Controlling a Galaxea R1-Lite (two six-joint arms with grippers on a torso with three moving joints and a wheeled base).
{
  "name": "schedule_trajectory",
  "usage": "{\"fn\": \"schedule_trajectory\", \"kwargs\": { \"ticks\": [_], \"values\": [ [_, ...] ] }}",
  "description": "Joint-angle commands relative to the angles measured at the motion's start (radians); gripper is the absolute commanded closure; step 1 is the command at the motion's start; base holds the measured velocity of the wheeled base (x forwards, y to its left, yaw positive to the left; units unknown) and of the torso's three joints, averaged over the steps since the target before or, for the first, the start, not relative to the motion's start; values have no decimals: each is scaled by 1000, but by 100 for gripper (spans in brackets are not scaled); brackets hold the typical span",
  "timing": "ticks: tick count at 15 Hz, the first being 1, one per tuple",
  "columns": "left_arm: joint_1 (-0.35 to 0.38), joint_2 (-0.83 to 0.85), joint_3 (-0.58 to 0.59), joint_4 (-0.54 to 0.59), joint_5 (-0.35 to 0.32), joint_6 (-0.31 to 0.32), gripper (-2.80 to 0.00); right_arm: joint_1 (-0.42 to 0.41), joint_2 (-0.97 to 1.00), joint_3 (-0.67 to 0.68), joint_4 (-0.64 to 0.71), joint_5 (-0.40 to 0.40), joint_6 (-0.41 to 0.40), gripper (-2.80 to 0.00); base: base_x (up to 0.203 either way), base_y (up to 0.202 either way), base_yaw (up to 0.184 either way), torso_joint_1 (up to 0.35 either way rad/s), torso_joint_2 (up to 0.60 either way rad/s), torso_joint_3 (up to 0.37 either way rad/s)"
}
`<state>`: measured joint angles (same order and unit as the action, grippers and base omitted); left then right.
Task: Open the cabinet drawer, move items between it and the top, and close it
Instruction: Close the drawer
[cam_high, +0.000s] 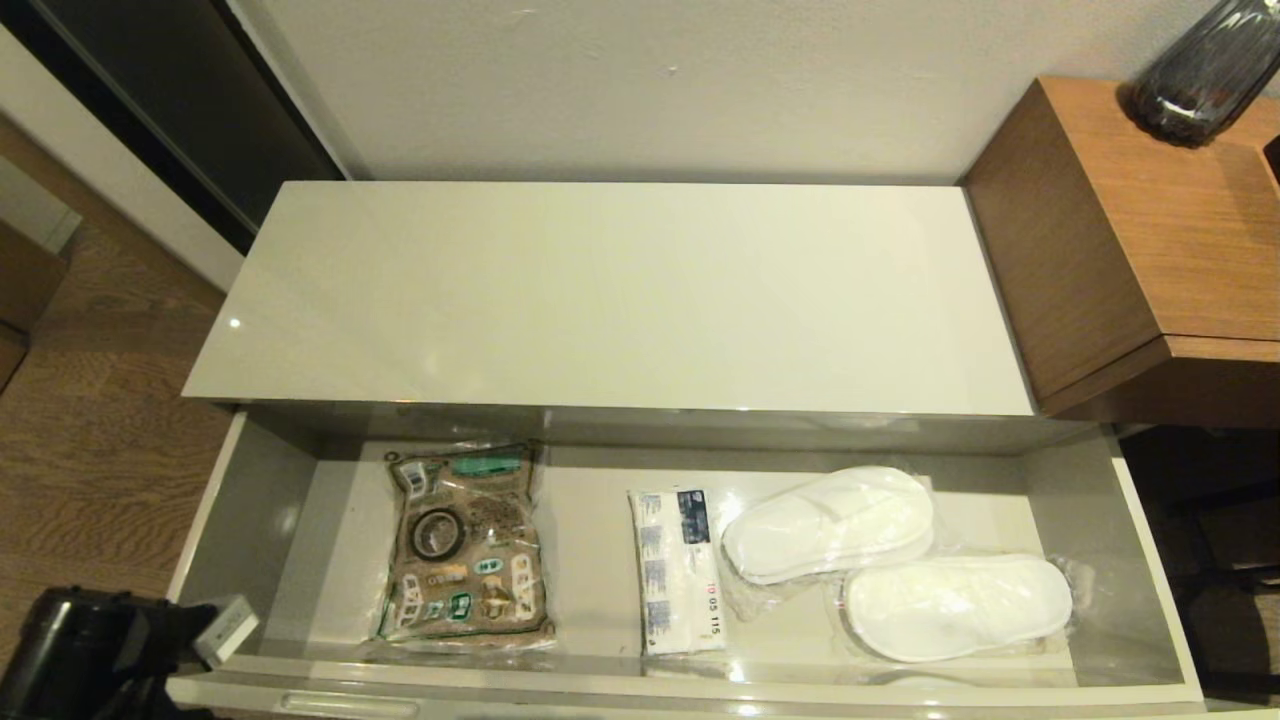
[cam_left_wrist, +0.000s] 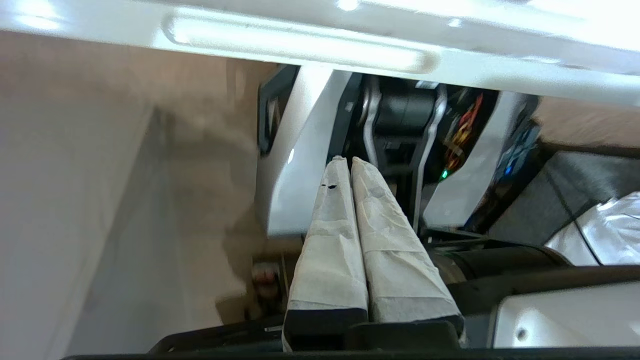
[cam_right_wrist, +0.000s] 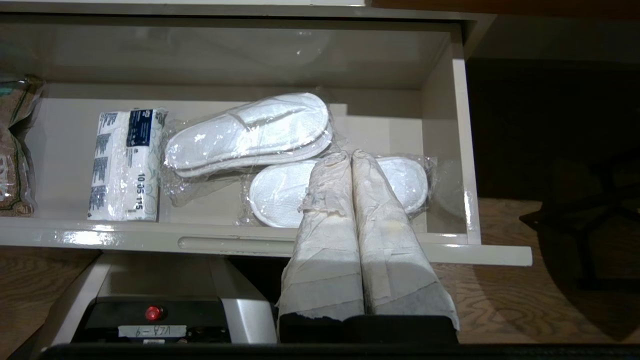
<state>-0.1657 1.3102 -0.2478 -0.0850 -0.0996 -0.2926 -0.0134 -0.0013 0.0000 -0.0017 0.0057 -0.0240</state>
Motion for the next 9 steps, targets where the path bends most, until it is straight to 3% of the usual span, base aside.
{"fn": "schedule_trajectory", "kwargs": {
  "ticks": [1, 4, 9],
  "values": [
    [2, 203, 10, -71, 0, -17, 0, 0, 1, 0, 0, 0, -1, 0, 0, 0, 0, 0, 0, 0],
    [0, 283, 9, -162, 1, -61, 0, 0, 1, 0, 0, 0, -1, 0, 0, 0, 0, 0, 0, 0],
    [0, 370, -57, -185, 40, -113, 0, 0, 1, 0, 0, 0, -1, 0, 0, 0, 0, 0, 0, 0]
  ]
}}
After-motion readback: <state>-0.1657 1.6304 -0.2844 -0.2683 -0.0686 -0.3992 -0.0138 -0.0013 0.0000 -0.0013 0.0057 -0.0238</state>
